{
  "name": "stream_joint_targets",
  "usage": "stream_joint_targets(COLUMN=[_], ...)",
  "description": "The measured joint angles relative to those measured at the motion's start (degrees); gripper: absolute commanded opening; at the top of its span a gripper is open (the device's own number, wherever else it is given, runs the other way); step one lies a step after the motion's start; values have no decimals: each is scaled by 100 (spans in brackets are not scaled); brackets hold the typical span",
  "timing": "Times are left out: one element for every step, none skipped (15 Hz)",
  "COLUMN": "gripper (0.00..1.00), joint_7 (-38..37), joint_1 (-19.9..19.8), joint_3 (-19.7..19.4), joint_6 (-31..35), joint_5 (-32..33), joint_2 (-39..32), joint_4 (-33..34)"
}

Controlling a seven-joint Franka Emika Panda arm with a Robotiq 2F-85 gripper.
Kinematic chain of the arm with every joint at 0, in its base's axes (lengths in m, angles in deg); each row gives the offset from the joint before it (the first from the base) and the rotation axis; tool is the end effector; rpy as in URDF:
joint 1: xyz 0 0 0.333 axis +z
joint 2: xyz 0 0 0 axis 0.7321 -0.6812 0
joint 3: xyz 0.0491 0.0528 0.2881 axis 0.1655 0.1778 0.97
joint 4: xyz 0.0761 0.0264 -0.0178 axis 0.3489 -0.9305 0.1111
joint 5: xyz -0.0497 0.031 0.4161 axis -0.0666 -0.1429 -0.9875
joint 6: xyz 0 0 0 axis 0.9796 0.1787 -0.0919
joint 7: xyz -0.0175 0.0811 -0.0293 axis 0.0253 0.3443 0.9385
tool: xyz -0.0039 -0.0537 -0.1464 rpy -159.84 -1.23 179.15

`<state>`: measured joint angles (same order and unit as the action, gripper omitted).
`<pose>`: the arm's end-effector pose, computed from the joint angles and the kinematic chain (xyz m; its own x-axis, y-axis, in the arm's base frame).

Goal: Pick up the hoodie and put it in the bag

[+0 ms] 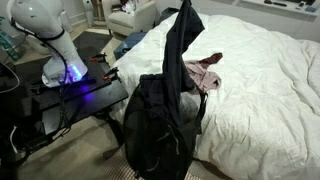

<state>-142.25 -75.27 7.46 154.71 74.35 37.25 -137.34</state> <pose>0.3583 -0.4055 0.4980 -0.4547 -0.8904 0.0215 -0.7330 0.3604 -0.5769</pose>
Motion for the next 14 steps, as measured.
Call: stream_joint_targets(gripper=[1, 1, 1, 1, 1, 1, 1, 1, 1, 16, 29, 35, 43, 50], joint_7=[0, 0, 0, 0, 0, 0, 0, 0, 0, 2, 8, 38, 88, 111], joint_1=[-154, -304, -446, -576, -691, -790, -862, -911, -952, -963, -961, -955, -946, -930], joint_3=[-6, -20, -43, -75, -115, -161, -216, -269, -308, -351, -384, -397, -397, -389], joint_6=[-192, -338, -457, -532, -575, -585, -585, -581, -576, -568, -552, -506, -437, -378], joint_5=[79, 142, 177, 195, 209, 210, 210, 210, 210, 196, 162, 129, 111, 109], joint_2=[161, 277, 343, 355, 333, 270, 174, 54, -78, -215, -343, -457, -547, -613], joint_4=[0, 0, 1, 0, -7, -20, -30, -35, -36, -36, -35, -34, -32, -29])
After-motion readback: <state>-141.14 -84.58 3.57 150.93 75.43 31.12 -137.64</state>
